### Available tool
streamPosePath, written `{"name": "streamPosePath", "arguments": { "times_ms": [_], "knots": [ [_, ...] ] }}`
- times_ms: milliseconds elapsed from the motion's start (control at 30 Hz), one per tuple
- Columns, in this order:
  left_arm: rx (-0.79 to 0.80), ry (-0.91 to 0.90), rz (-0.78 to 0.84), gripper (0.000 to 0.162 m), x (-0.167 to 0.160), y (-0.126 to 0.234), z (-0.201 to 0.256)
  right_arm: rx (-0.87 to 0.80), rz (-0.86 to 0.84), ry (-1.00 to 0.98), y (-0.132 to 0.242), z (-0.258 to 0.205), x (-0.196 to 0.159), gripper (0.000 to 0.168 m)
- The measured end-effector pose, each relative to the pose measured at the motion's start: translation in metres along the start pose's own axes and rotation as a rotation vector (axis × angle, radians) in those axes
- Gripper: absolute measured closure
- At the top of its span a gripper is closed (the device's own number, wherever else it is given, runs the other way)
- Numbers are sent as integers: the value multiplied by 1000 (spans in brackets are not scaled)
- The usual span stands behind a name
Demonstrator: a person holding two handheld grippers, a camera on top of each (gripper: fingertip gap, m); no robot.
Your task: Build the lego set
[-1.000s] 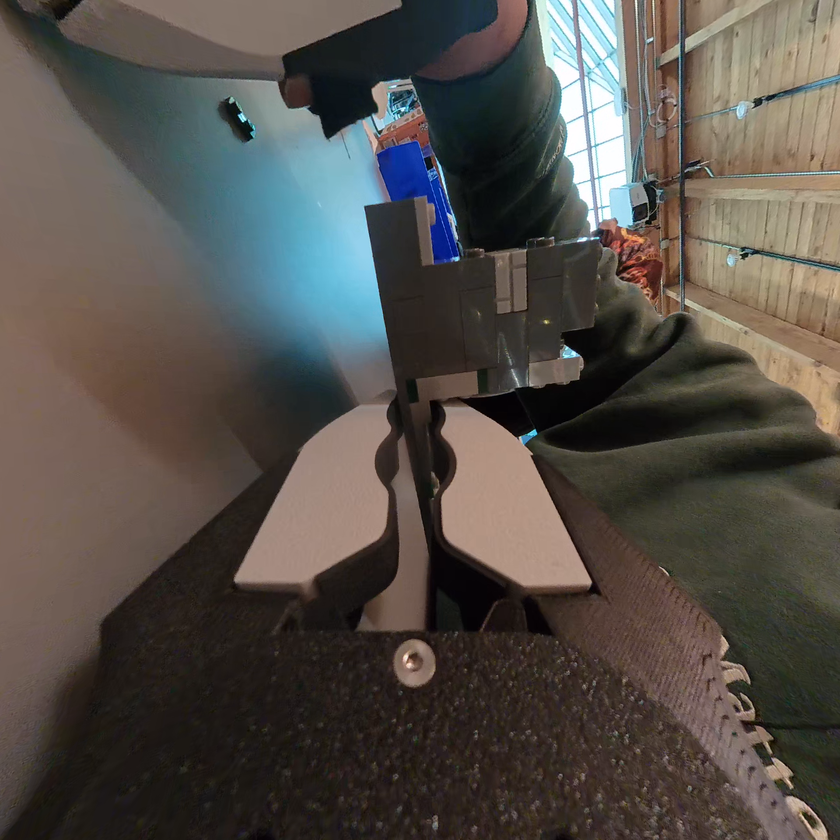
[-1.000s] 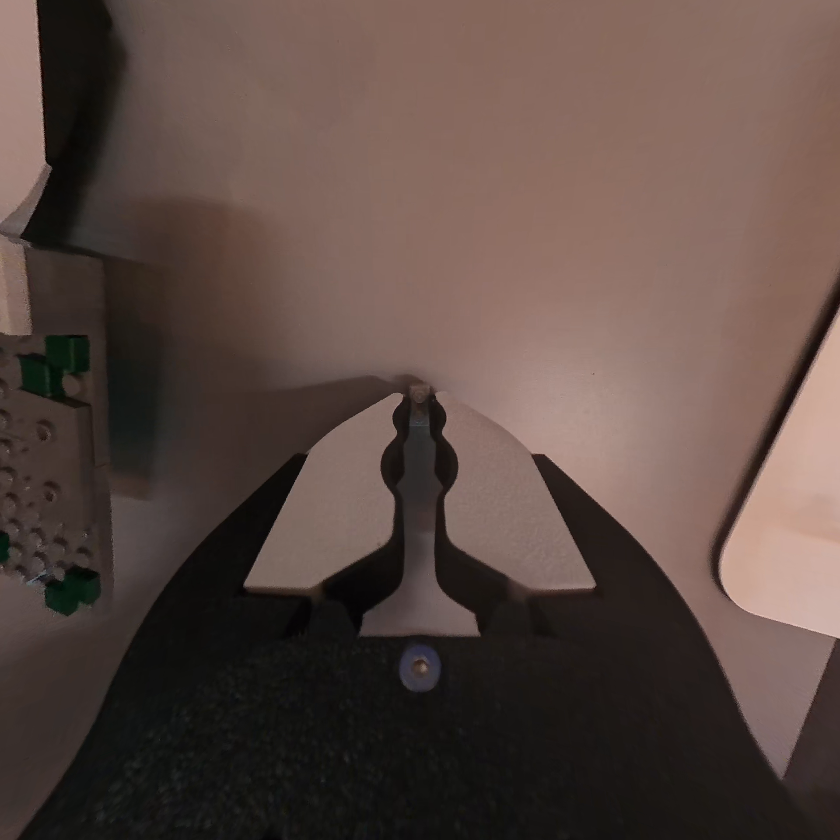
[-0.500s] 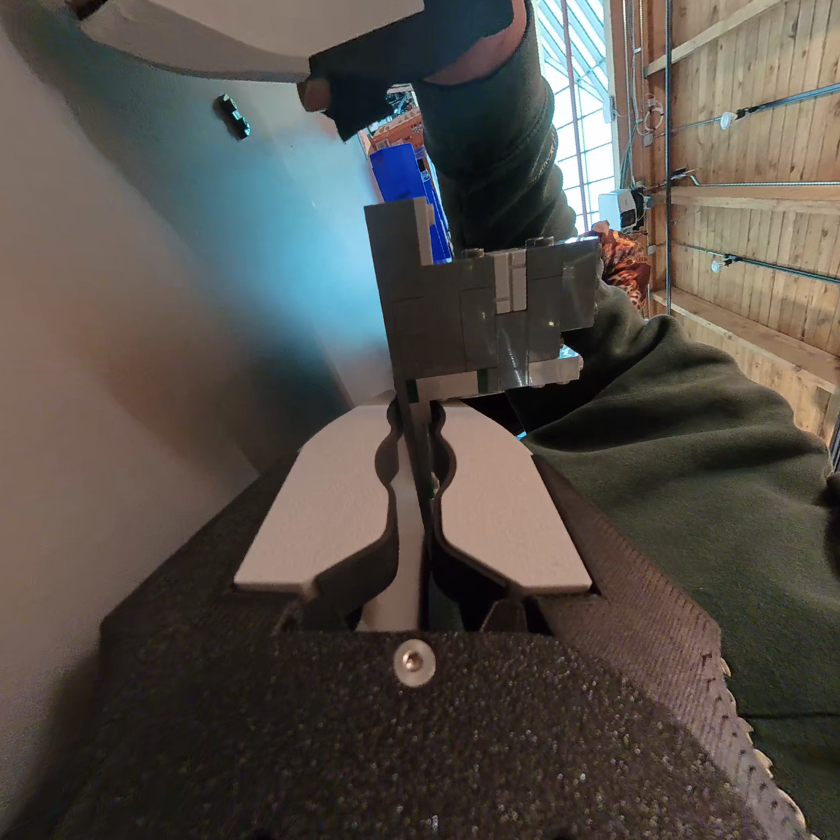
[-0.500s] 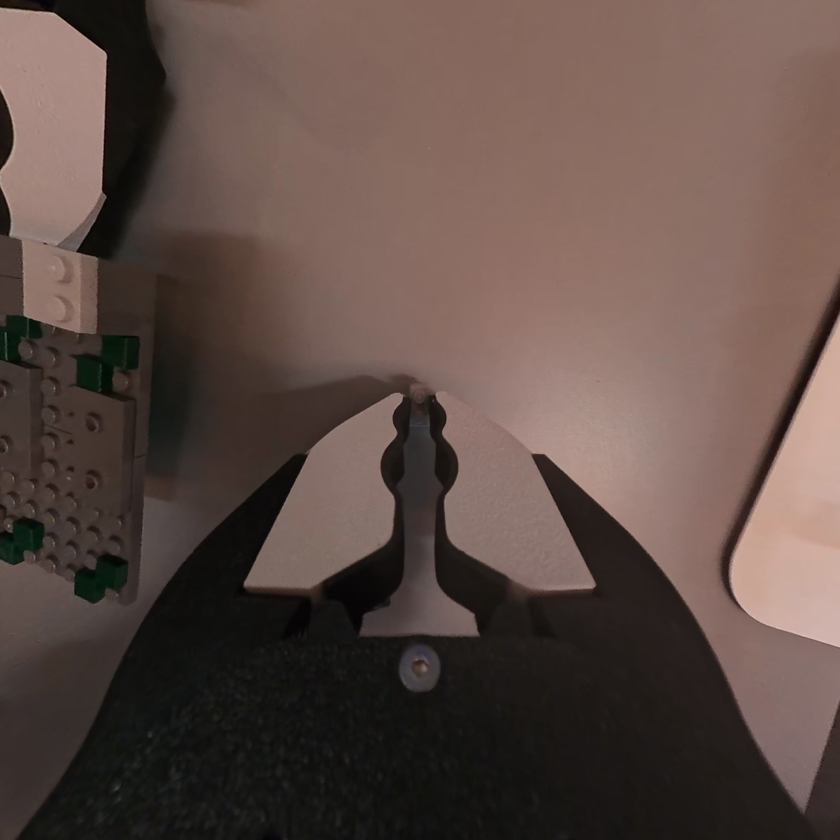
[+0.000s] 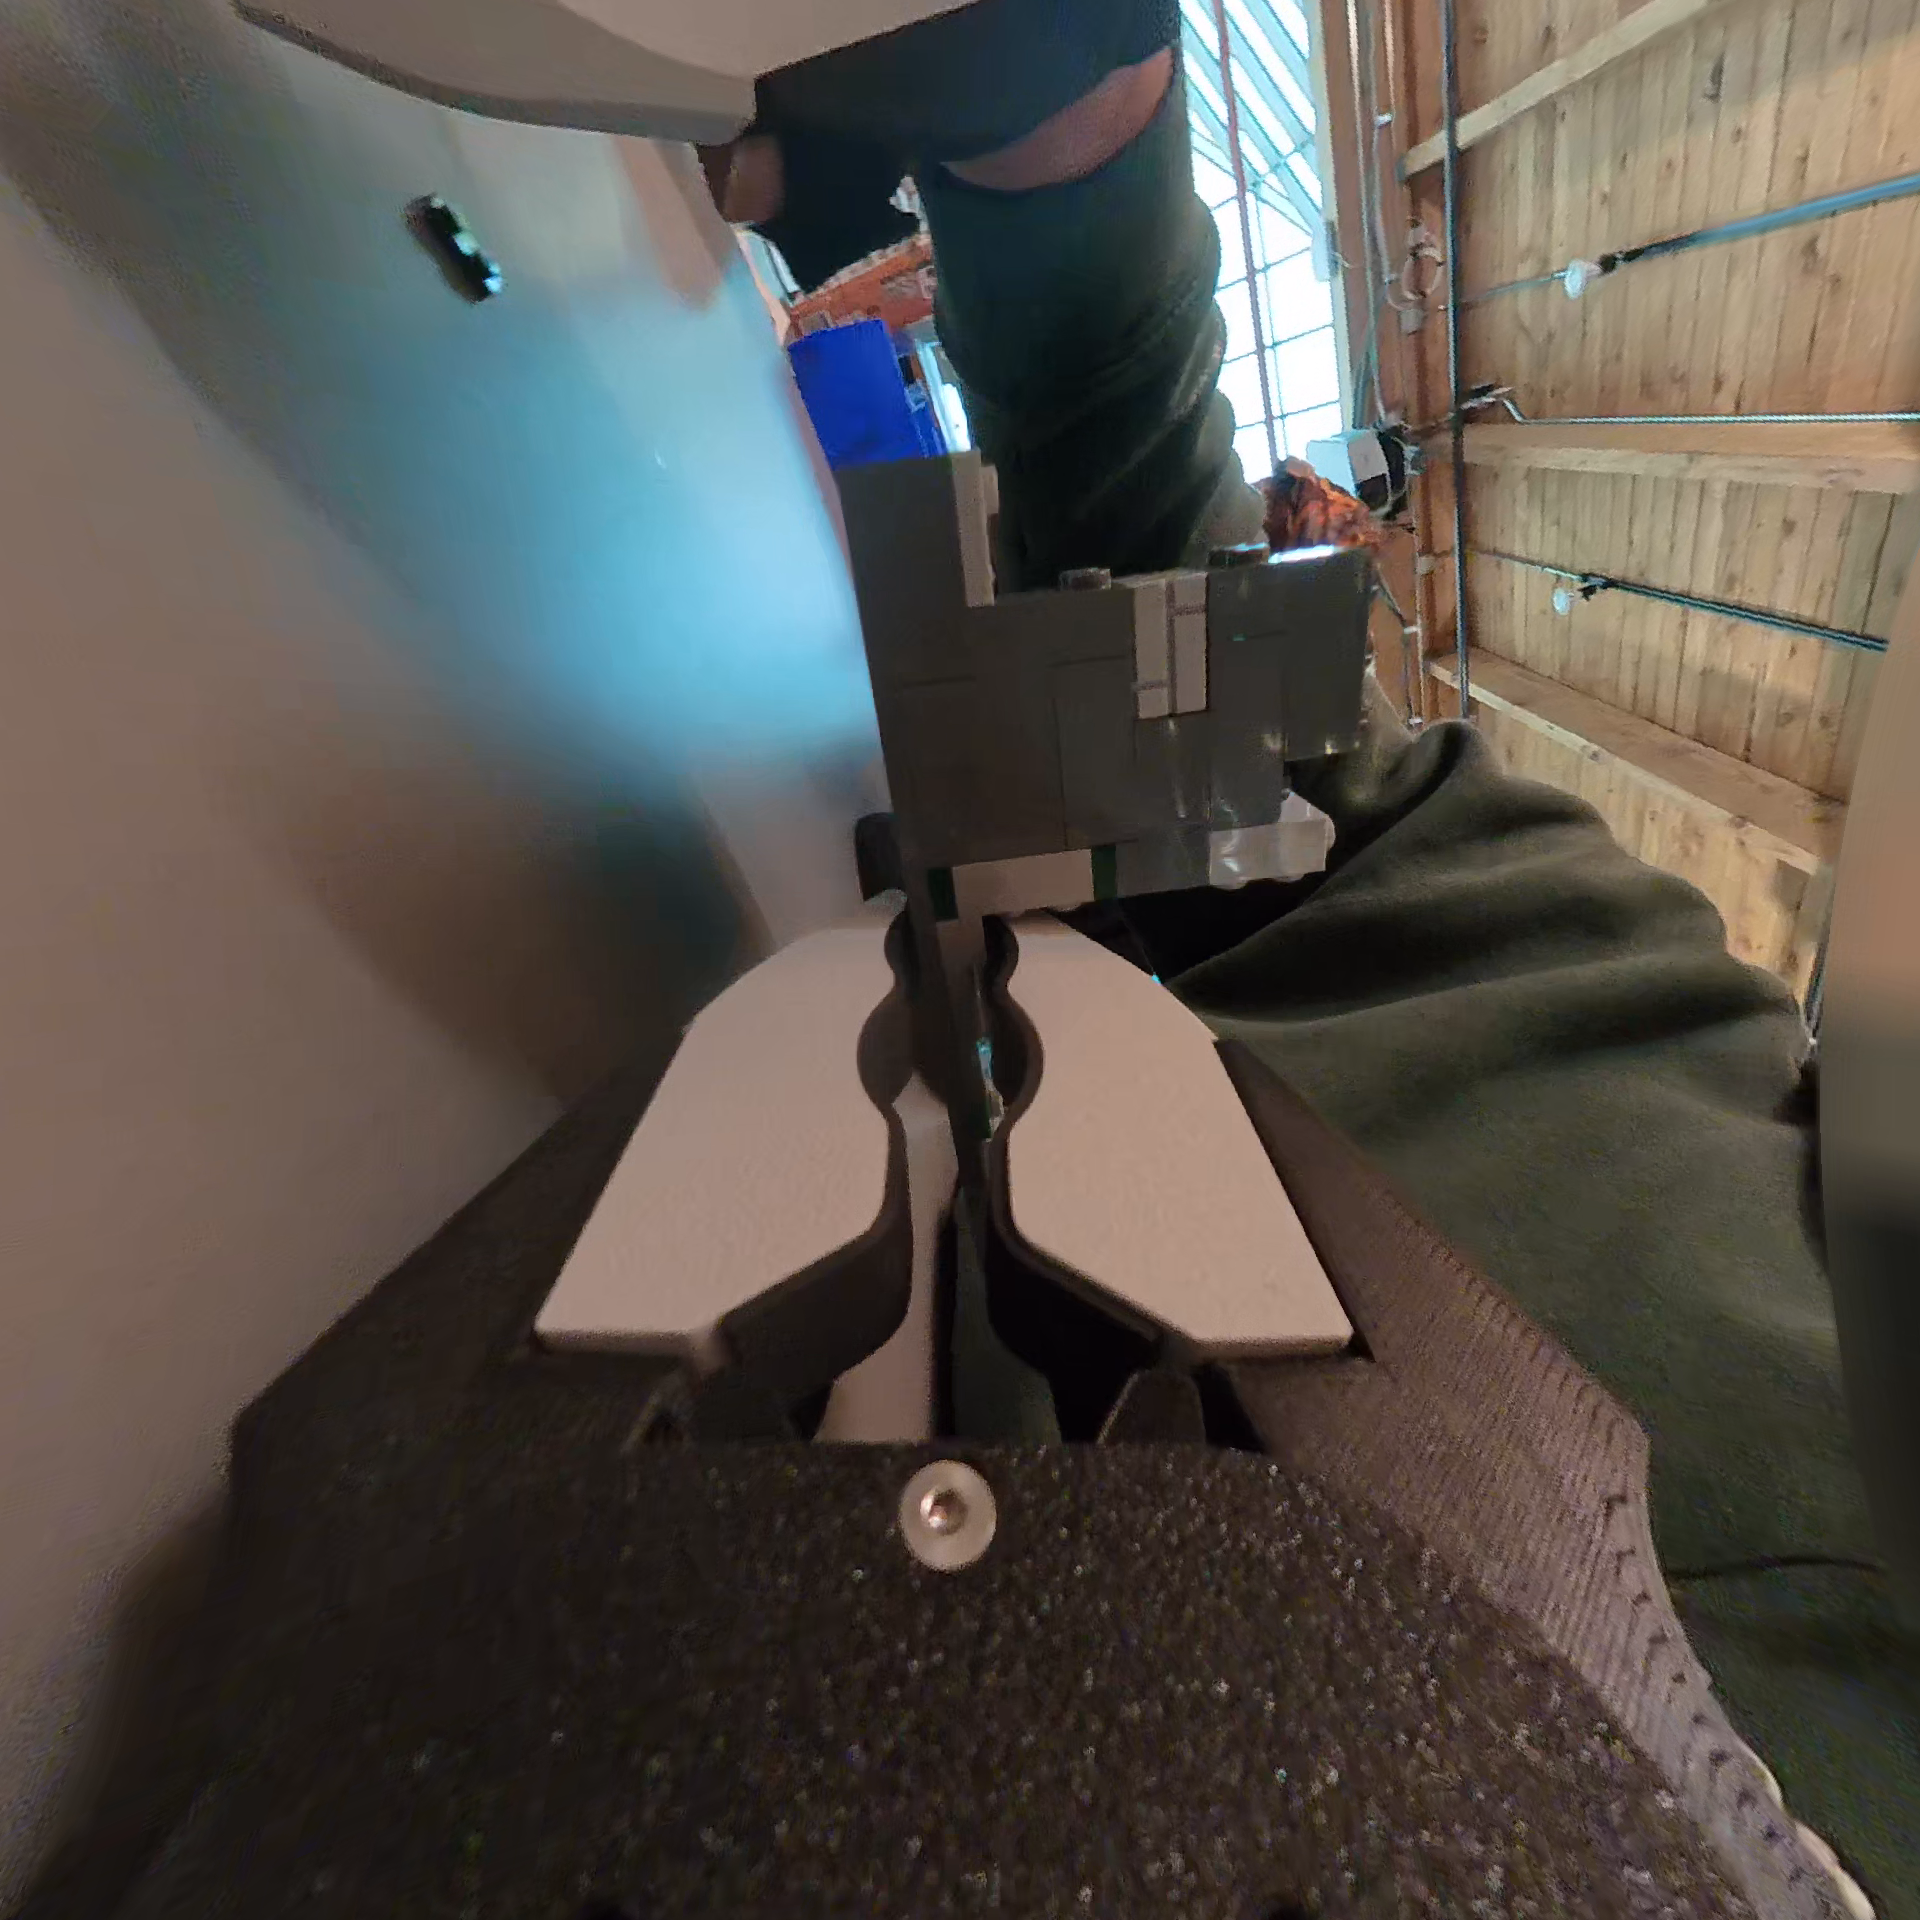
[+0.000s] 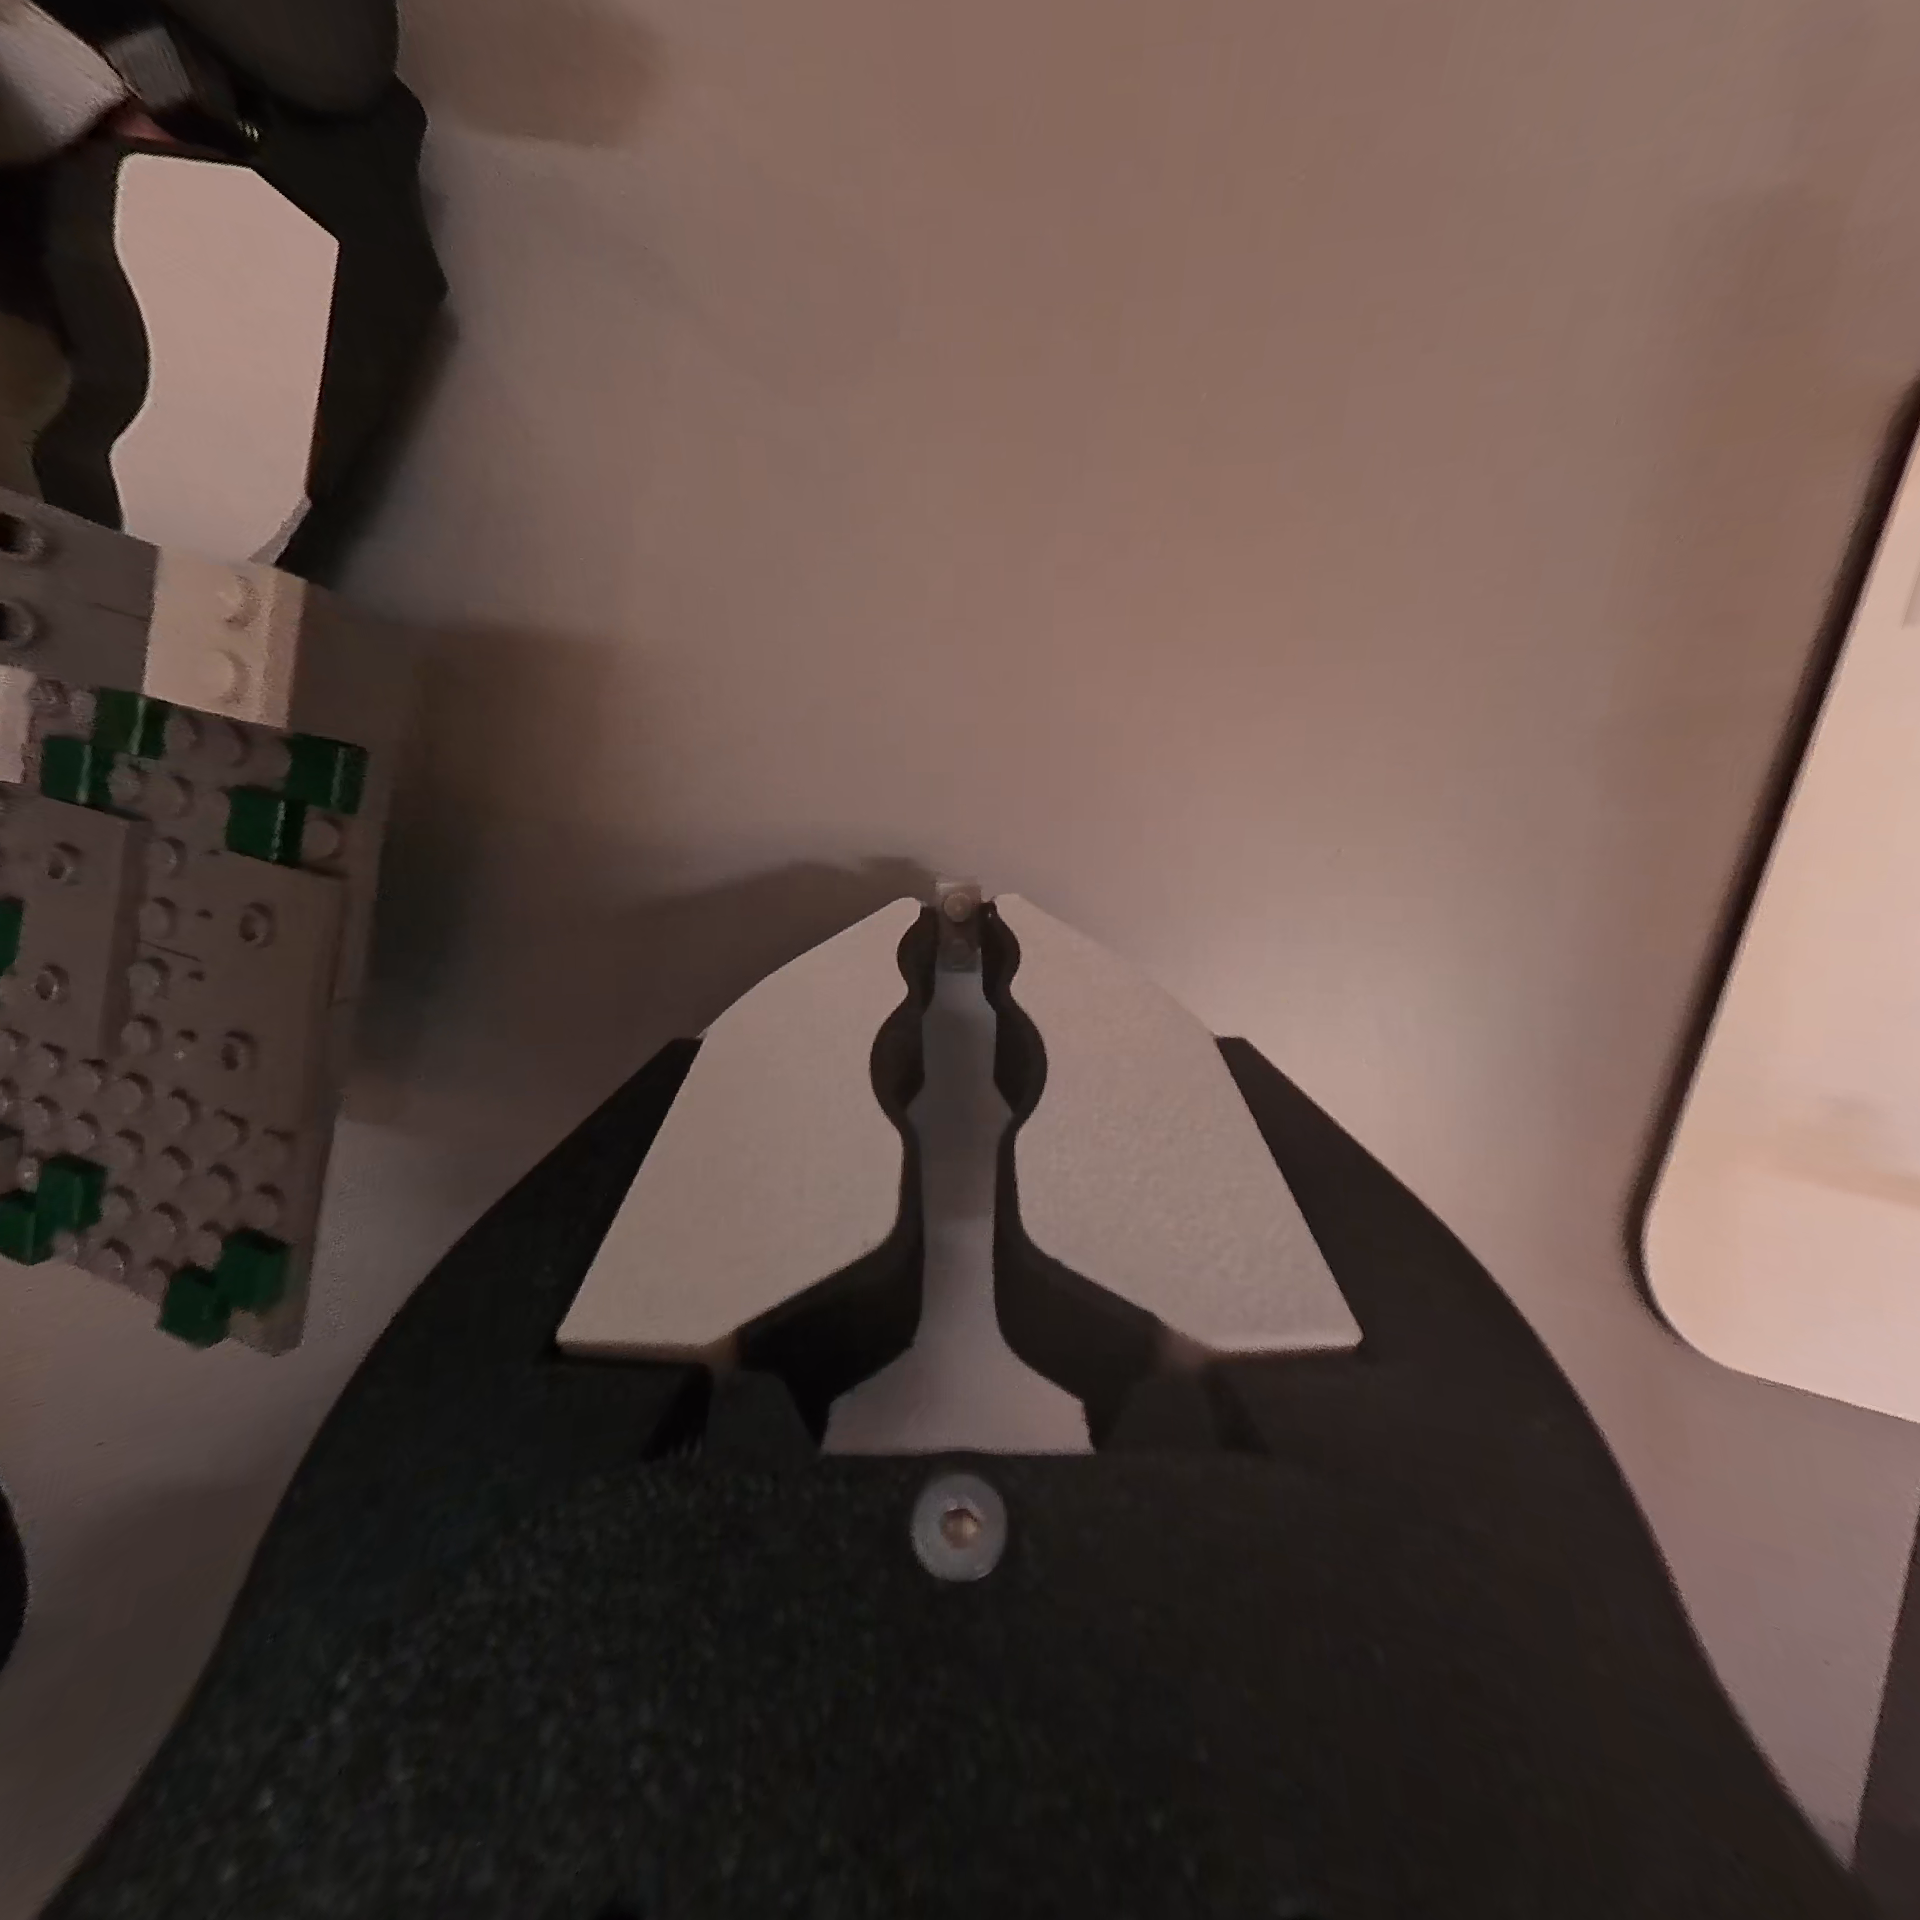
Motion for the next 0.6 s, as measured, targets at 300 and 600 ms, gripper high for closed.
{"name": "streamPosePath", "arguments": {
  "times_ms": [300,600],
  "knots": [
    [-84,-181,-12,152,-1,-6,22,11,95,86,15,-15,6,161],
    [-80,-341,-61,153,-8,-13,30,-5,222,310,56,-45,19,160]
  ]
}}
Point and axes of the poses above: each gripper's, where its closed fingertips meet, y back along the fingers, x out of its top, z = x × y across the jaws, the point moved 5 cm from there along y, back along the fingers, and after that the axes turned 5 degrees about -y, right-handed, at the moved point
